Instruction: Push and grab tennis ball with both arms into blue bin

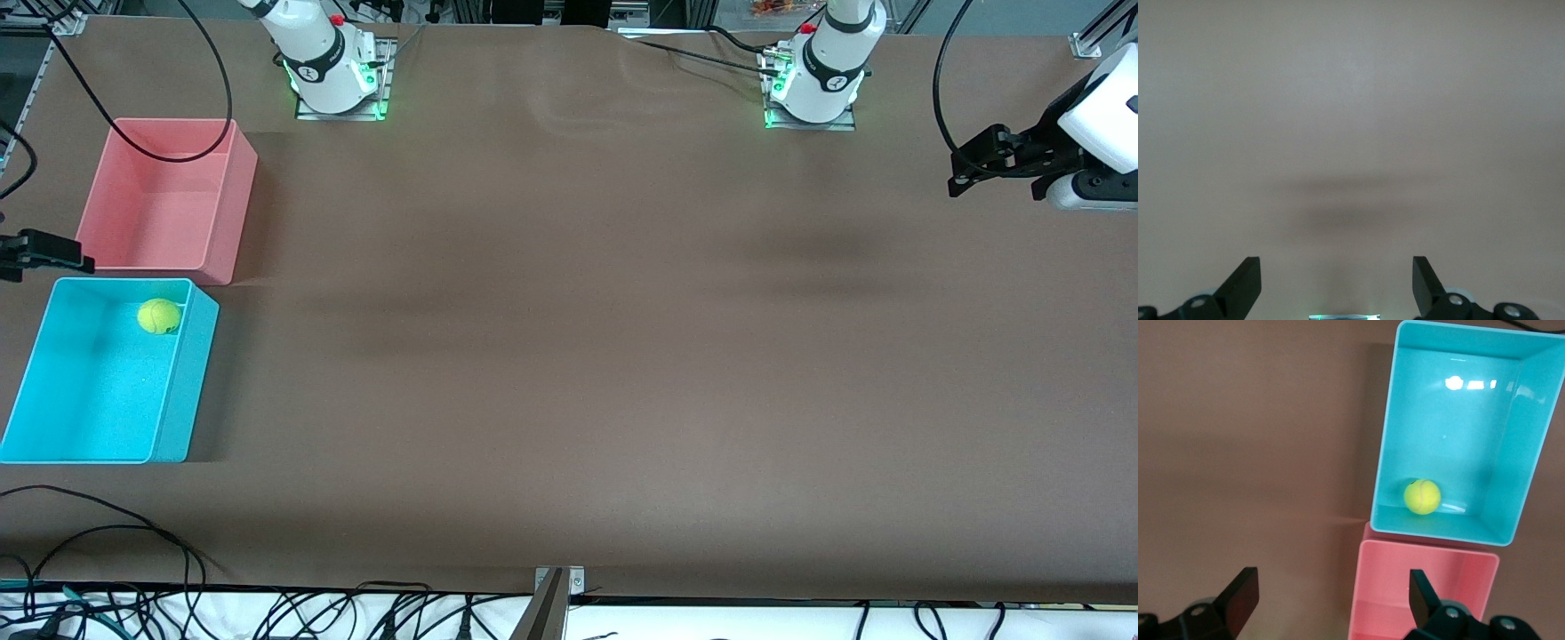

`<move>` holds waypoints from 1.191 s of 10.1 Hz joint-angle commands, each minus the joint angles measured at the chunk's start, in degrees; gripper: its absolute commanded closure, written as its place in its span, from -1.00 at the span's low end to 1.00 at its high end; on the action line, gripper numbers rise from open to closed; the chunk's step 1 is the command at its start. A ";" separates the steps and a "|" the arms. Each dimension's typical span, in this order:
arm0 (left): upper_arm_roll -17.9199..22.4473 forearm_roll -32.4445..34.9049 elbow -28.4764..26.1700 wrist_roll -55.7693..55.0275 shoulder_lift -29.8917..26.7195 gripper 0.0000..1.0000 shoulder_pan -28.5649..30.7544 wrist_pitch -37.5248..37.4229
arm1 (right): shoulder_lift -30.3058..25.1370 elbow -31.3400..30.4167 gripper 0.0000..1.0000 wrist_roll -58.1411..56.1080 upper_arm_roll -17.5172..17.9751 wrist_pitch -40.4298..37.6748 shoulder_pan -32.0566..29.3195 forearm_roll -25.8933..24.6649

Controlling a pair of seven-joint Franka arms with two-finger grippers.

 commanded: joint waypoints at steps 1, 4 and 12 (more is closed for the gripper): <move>-0.03 -0.74 2.00 -0.51 0.87 -1.00 -0.07 -1.33 | -4.27 -0.53 -1.00 13.65 4.06 -1.58 2.06 -1.32; -0.03 -0.74 2.00 -0.59 0.96 -1.00 -0.07 -1.24 | -11.13 -11.13 -1.00 19.11 13.95 5.50 -4.39 -1.58; -0.03 -0.74 2.00 -0.51 0.96 -1.00 -0.07 -1.24 | -23.20 -24.09 -1.00 20.11 10.61 9.41 0.53 -4.47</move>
